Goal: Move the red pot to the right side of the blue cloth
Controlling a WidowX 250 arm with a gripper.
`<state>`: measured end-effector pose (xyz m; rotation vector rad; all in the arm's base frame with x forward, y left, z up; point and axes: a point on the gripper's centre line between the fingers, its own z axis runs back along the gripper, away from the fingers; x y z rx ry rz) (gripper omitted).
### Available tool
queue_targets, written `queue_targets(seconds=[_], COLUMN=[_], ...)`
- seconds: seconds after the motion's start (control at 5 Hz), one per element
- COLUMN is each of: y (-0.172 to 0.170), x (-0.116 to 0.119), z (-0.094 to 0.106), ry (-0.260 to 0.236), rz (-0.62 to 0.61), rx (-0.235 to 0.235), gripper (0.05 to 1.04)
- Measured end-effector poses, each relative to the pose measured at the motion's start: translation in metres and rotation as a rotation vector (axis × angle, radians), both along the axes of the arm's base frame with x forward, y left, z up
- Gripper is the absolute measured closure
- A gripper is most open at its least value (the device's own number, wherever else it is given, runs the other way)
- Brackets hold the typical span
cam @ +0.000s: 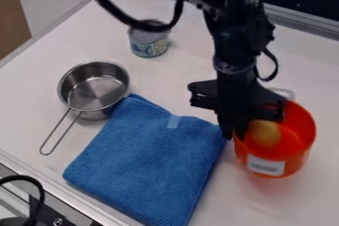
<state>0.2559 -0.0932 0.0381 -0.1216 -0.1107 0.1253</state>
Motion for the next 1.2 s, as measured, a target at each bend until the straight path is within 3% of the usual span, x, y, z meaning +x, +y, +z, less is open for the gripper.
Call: queue_targets(seconds=[0.6, 0.8, 1.0, 1.2], y=[0.001, 0.001, 0.003, 0.004], x=[-0.012, -0.012, -0.008, -0.01], z=[-0.011, -0.009, -0.003, 0.002], ry=[-0.004, 0.012, -0.03, -0.028], rz=[-0.052, -0.06, -0.006, -0.008], rx=[0.038, 0.041, 0.058, 0.069], gripper=[1.007, 0.863, 0.62, 0.317])
